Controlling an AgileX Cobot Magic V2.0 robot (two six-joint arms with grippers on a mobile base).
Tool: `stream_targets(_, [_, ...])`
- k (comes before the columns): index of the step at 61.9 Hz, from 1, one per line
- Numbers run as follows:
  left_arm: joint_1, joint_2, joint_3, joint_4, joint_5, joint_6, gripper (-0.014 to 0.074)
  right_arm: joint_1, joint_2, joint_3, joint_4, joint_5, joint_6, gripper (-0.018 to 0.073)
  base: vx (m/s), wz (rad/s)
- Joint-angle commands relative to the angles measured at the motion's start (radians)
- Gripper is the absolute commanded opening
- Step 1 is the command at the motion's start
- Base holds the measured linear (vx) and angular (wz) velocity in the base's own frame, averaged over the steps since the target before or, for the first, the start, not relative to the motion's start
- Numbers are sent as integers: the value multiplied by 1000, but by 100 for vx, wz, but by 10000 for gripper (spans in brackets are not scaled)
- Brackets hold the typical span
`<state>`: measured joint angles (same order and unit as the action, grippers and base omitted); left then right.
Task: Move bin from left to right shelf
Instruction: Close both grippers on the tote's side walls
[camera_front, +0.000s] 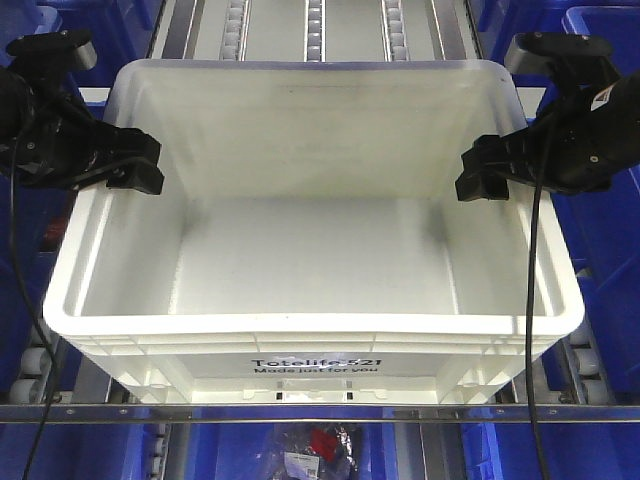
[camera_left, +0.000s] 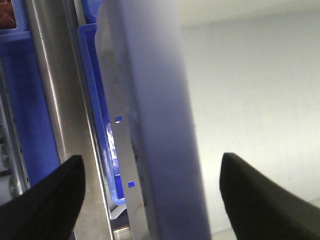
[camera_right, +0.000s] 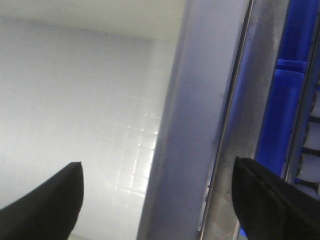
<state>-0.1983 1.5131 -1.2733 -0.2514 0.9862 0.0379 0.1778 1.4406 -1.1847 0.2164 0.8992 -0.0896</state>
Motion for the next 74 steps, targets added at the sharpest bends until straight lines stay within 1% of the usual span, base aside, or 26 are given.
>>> stream_targets(1, [-4, -33, -32, -19, -34, -5, 533, -5, -25, -33, -8, -32, -2, 583, 0, 0])
stream_targets(23, [-4, -33, -32, -19, -18, -5, 533, -5, 10, -33, -21, -22, -3, 583, 0, 0])
stream_targets(41, [-5, -33, -32, -19, -15, -5, 533, -5, 9, -33, 28, -25, -3, 583, 0, 0])
stream_targets(50, [-4, -33, -32, -20, -15, -5, 528, -5, 9, -33, 28, -25, -3, 581, 0, 0])
stream_targets(54, [-5, -33, -32, -20, -15, -5, 511, -5, 9, -33, 27, -25, -3, 567, 0, 0])
stream_targets(60, [-5, -33, -32, -20, -15, 2, 447, -5, 9, -33, 26, -25, -3, 510, 0, 0])
stream_targets(64, [-5, -33, -32, -20, -15, 12, 356, -5, 9, -33, 26, -25, -3, 435, 0, 0])
stream_targets(69, [-5, -33, -32, -32, -15, 29, 202, -5, 9, -33, 26, -25, -5, 302, 0, 0])
stream_targets(70, [-5, -33, -32, -35, -15, 30, 155, -5, 9, -33, 26, -25, -8, 261, 0, 0])
stream_targets(73, [-5, -33, -32, -48, -16, 37, 62, -5, 9, -33, 26, -25, -17, 176, 0, 0])
stream_targets(74, [-5, -33, -32, -52, -17, 40, 31, -5, 9, -33, 26, -25, -22, 132, 0, 0])
